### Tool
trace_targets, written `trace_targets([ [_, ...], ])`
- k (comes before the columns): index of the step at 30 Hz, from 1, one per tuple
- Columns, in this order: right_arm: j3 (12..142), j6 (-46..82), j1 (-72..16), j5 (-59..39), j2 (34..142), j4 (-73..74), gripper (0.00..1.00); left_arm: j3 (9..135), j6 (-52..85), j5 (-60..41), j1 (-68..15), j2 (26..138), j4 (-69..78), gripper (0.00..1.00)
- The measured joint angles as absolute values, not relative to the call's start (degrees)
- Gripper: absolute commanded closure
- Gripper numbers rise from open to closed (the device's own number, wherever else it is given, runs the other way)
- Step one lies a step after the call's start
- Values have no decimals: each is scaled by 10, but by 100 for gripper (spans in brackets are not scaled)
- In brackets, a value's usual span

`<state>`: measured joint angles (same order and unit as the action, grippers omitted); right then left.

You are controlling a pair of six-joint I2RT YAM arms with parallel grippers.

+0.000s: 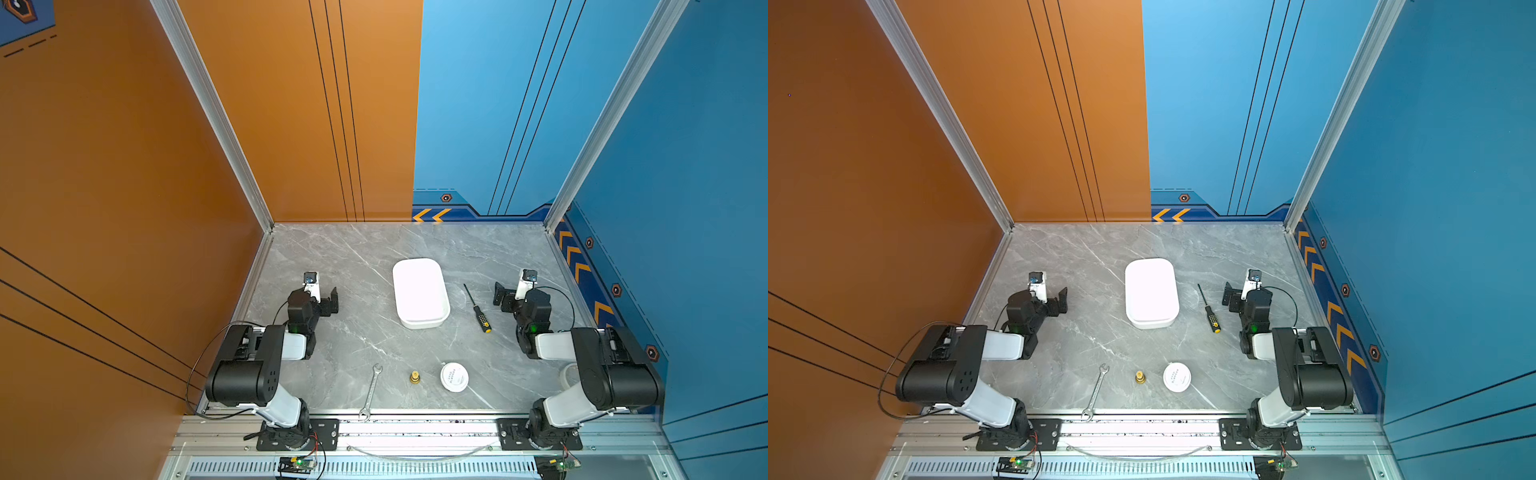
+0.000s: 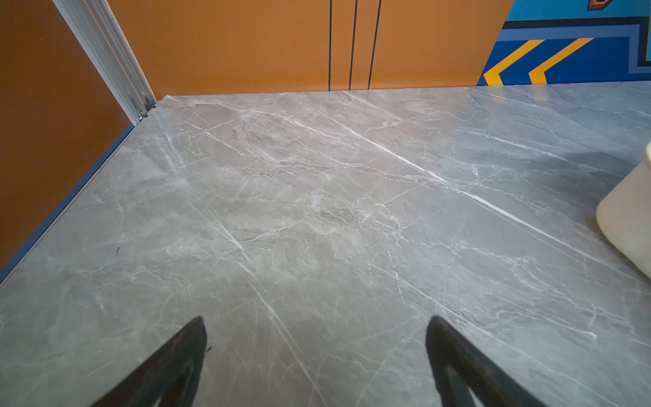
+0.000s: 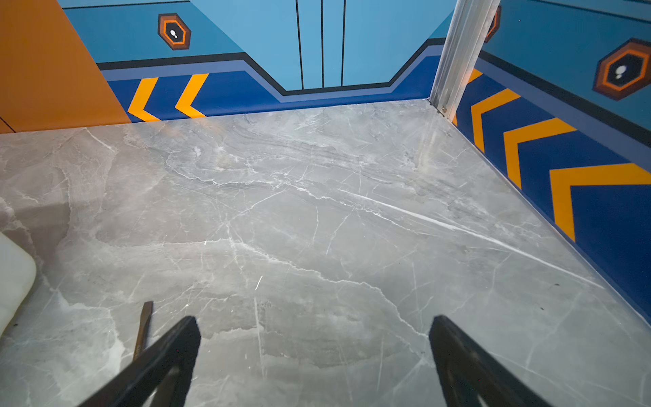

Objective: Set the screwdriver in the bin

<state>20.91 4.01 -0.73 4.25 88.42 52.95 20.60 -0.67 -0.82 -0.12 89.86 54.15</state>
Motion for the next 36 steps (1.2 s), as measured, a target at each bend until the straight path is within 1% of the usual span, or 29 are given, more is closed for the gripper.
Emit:
trace_targets([
  [13, 209, 40, -8, 43, 884, 529, 0, 206, -7, -8, -1, 899, 542, 2],
  [27, 209, 40, -34, 143, 877, 521, 0, 206, -6, 24, -1, 898, 542, 2],
  [31, 229, 34, -42, 136, 797, 413, 0, 201, -6, 23, -1, 882, 542, 2],
  [34, 299, 34, -45, 108, 723, 282, 0, 189, -8, 10, -1, 842, 531, 2],
  [36, 357, 44, -46, 84, 683, 195, 0, 187, -14, -8, -1, 793, 504, 2],
])
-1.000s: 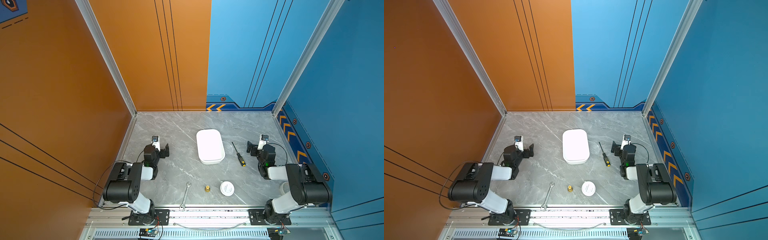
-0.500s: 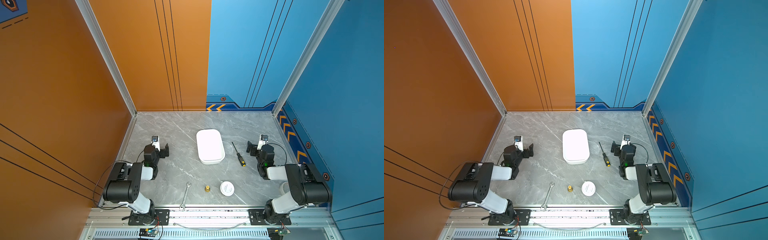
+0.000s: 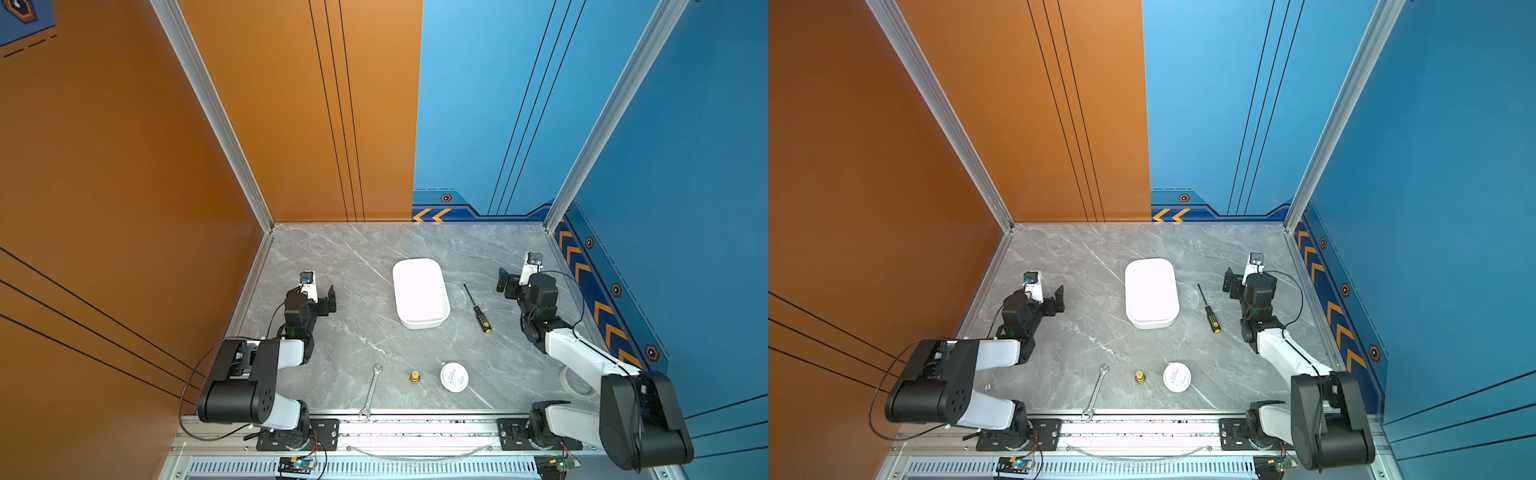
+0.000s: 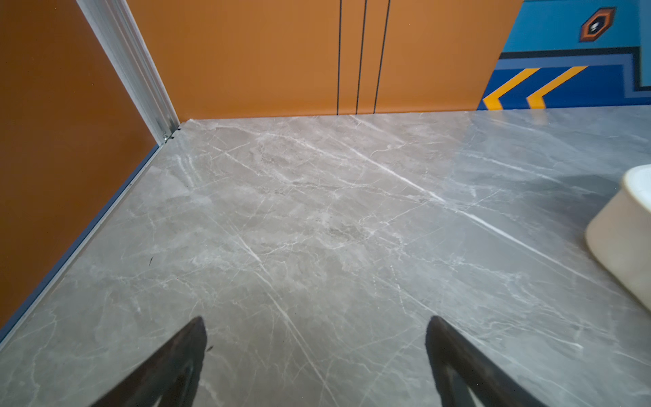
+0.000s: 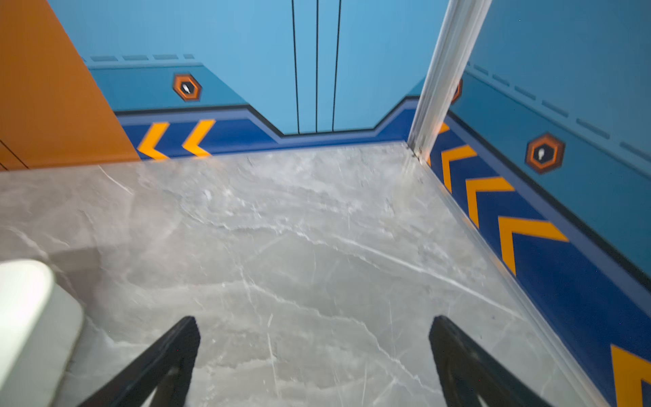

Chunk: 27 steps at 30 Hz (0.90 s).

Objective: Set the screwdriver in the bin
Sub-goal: 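Reach the right gripper to the screwdriver handle while the left arm nears the bin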

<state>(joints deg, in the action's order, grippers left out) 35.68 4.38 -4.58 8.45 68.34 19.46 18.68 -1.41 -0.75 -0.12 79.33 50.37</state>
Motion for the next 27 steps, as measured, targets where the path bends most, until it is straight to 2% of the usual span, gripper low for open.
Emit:
trace_targets([
  [5, 446, 79, -57, 6, 647, 24, 0, 199, 11, -63, -1, 655, 408, 2],
  [9, 460, 105, -92, -34, 656, -94, 0, 230, 71, -105, -5, 615, 336, 2],
  [17, 389, 169, -113, -65, 642, -166, 0, 272, 143, -209, -37, 701, 254, 2],
  [27, 353, 215, -125, -76, 648, -179, 0, 314, 205, -272, -96, 801, 227, 2],
])
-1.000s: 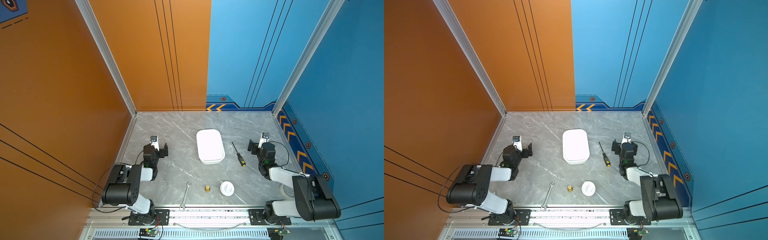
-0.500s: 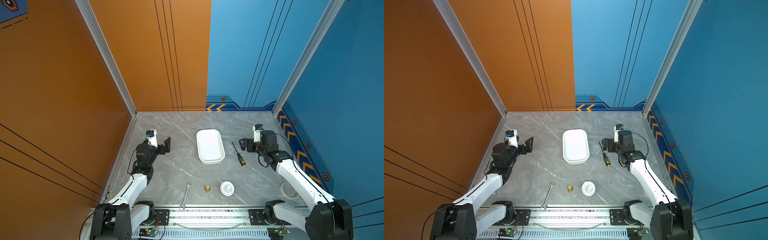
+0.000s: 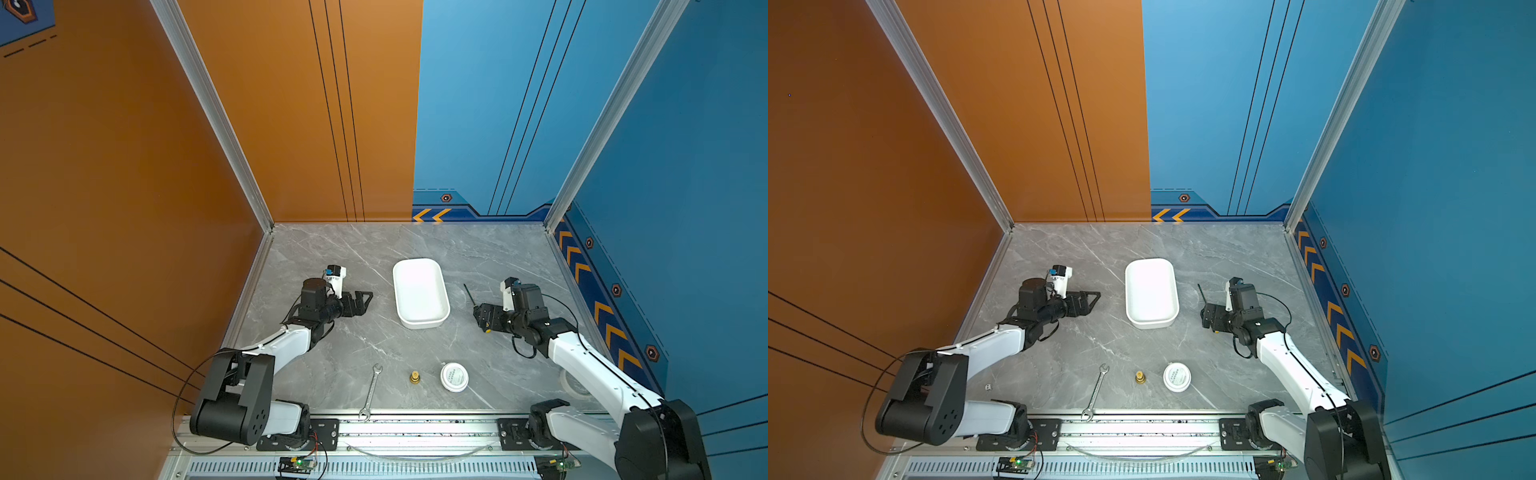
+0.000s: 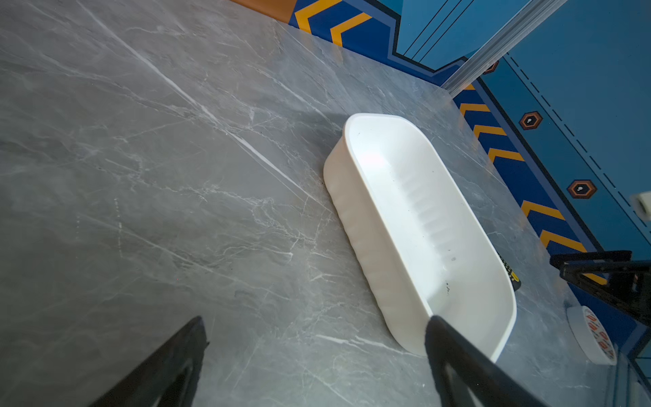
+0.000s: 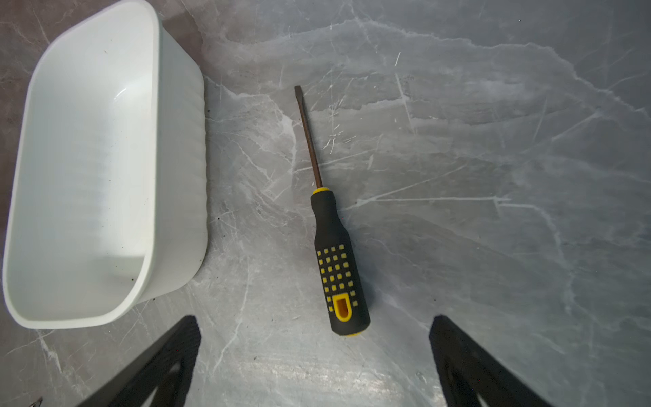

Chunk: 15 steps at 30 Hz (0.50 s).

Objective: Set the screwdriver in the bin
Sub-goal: 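Reach the right gripper to the screwdriver handle while the left arm nears the bin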

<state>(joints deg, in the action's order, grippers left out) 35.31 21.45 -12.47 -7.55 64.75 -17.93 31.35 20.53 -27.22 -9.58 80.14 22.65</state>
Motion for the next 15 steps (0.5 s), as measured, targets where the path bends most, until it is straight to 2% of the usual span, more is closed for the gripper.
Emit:
trace_targets([
  [7, 373, 237, -140, -72, 735, -180, 0, 345, 232, -299, -140, 852, 226, 2],
  [15, 417, 250, -162, -46, 797, -181, 4, 368, 241, -310, -165, 883, 224, 2],
])
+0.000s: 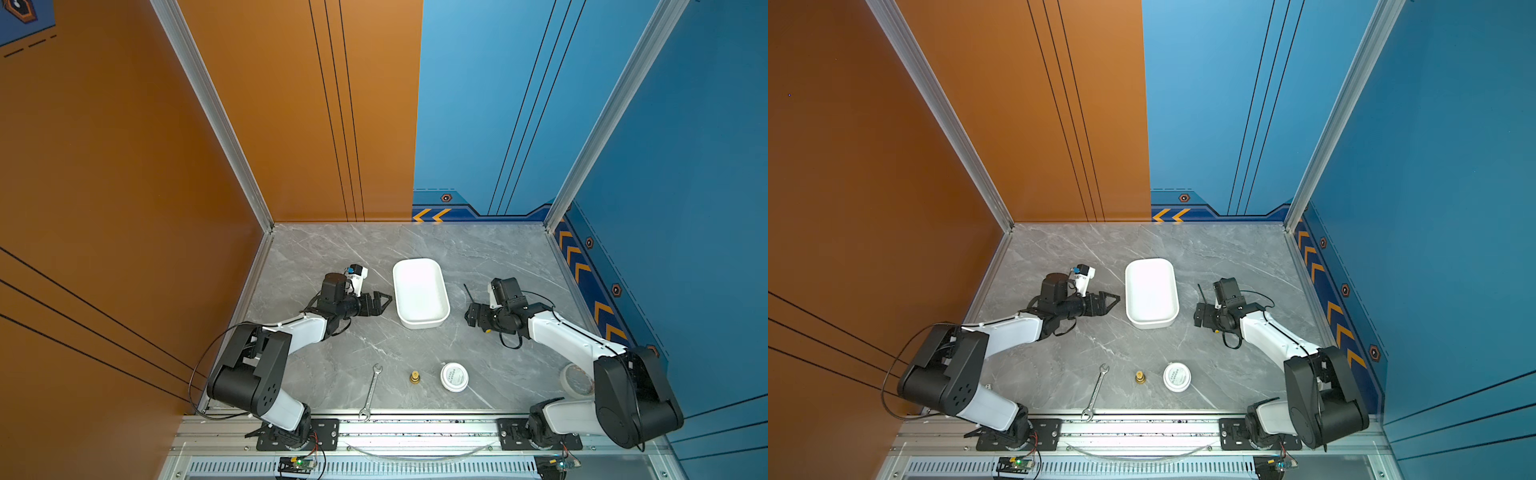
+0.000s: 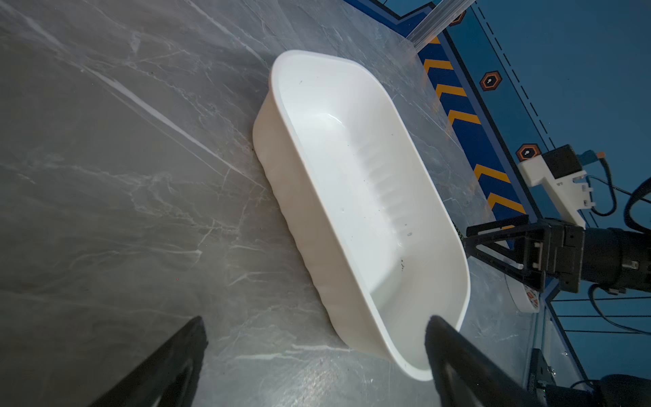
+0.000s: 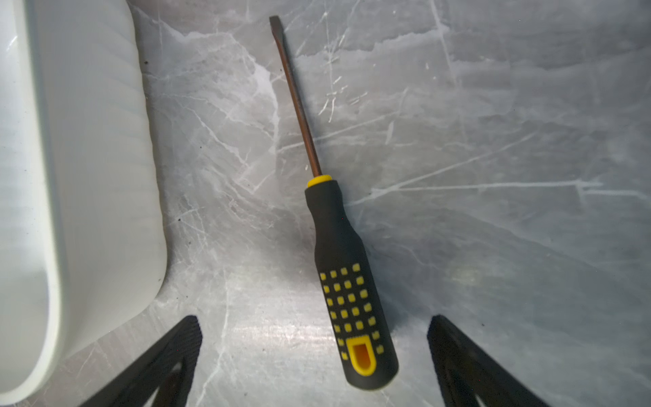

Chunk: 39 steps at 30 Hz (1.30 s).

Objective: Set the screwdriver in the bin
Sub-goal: 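Reach the right gripper to the screwdriver handle while the left arm nears the bin, then close the right gripper on the black-and-yellow screwdriver handle and lift it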

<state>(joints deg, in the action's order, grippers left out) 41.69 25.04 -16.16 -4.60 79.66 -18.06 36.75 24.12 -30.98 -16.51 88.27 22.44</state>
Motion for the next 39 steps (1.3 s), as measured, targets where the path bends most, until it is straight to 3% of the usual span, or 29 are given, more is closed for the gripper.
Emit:
trace_targets([
  [6, 455, 261, -162, -28, 848, -185, 17, 373, 246, -312, -168, 887, 224, 2],
  [14, 484, 267, -177, -15, 897, -200, 24, 373, 251, -317, -173, 888, 224, 2],
  [39, 511, 277, -188, 17, 946, -219, 82, 373, 255, -322, -173, 888, 209, 2],
])
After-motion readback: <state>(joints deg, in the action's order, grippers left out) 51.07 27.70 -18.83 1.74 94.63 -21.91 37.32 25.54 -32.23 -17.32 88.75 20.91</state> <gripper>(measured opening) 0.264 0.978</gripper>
